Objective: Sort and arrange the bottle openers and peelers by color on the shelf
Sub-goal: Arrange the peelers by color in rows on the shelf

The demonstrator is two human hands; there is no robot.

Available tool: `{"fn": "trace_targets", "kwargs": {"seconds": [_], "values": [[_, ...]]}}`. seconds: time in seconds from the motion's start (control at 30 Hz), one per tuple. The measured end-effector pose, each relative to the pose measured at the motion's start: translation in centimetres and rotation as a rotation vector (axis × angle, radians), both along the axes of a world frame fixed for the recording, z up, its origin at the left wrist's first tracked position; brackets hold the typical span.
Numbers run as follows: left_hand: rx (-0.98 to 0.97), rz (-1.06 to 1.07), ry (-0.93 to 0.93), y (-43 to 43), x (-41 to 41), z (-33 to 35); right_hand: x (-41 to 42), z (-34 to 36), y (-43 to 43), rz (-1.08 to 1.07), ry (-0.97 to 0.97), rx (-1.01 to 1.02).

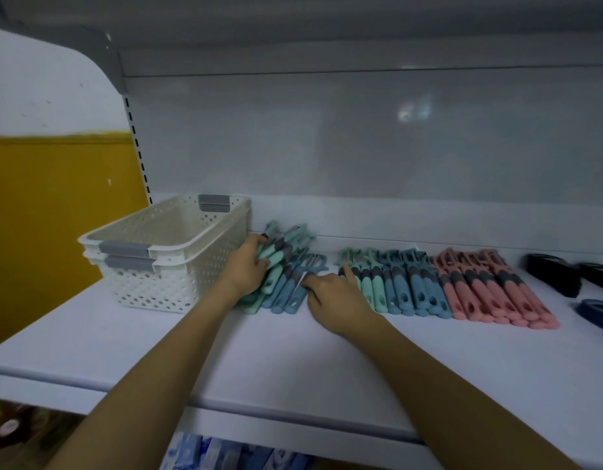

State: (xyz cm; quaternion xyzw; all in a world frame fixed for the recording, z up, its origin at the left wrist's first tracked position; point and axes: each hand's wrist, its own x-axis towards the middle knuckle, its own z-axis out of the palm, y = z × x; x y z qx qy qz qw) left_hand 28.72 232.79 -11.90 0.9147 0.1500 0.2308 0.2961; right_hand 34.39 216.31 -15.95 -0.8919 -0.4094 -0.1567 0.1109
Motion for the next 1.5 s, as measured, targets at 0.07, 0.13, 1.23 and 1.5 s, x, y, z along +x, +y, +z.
{"fn": "trace_targets", "kwargs": {"seconds": [0.07,0.13,1.23,1.5], "values": [[-0.185,-0.011,-0.106,-0.2,-0.1,0.2,0.3,-0.1,-0.2,0.023,0.004,-0.017],[-0.4,-0.056,-0.21,-1.2,-0.4,0.8,0.0,0.7,-0.4,0.063,0.136,0.193],[-0.035,-0.109,-0.004,-12.2,2.4,-2.9,2.2,1.7,-8.5,-0.242,0.004,0.065],[0.008,-0.184,-0.126,-12.1,2.4,-3.3,1.1,0.8,-8.8,-0.177,0.104,0.036]]}}
